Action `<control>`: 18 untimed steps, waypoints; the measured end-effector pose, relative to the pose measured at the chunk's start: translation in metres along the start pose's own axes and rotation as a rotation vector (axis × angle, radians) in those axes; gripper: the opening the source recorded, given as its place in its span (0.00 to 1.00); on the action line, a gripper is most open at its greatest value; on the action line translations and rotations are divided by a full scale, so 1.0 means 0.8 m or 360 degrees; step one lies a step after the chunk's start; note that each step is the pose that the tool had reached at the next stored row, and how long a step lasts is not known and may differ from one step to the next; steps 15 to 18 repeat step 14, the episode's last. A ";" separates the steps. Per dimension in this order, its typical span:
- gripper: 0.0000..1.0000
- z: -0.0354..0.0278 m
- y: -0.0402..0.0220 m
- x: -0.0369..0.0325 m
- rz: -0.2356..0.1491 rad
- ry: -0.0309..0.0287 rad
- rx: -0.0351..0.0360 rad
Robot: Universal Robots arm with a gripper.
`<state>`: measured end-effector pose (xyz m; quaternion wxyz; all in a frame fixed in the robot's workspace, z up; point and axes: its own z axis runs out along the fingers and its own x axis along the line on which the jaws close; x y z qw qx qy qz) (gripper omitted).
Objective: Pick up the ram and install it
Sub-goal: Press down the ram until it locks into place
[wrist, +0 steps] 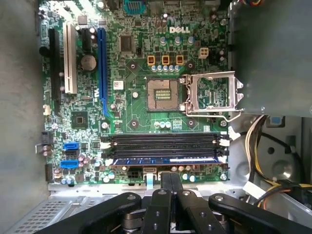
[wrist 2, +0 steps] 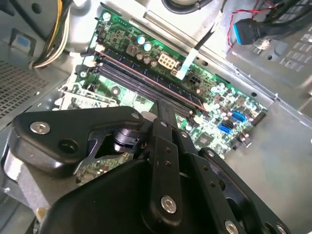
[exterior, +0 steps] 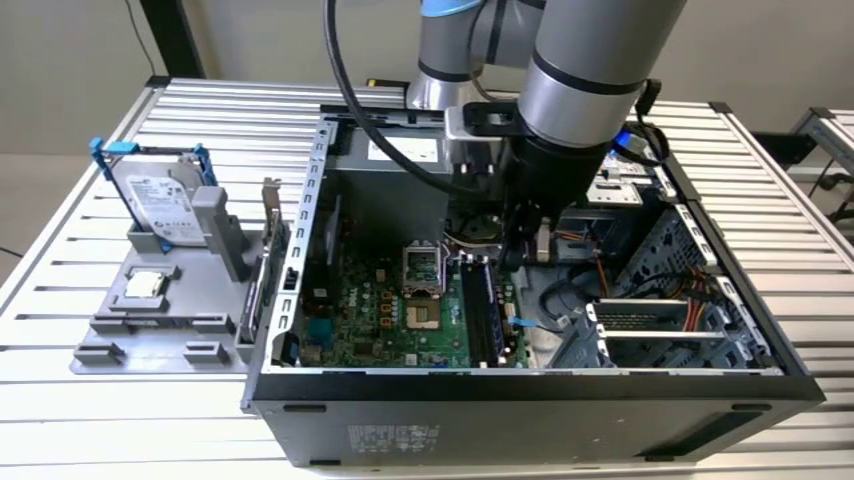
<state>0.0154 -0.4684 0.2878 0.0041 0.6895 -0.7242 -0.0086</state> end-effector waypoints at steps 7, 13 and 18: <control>0.00 -0.0053 0.0000 0.0000 0.0000 -0.00003 0.0000; 0.00 -0.0054 0.0001 0.0000 0.0000 -0.00002 0.0000; 0.00 -0.0054 0.0001 0.0000 0.0000 -0.00001 0.0000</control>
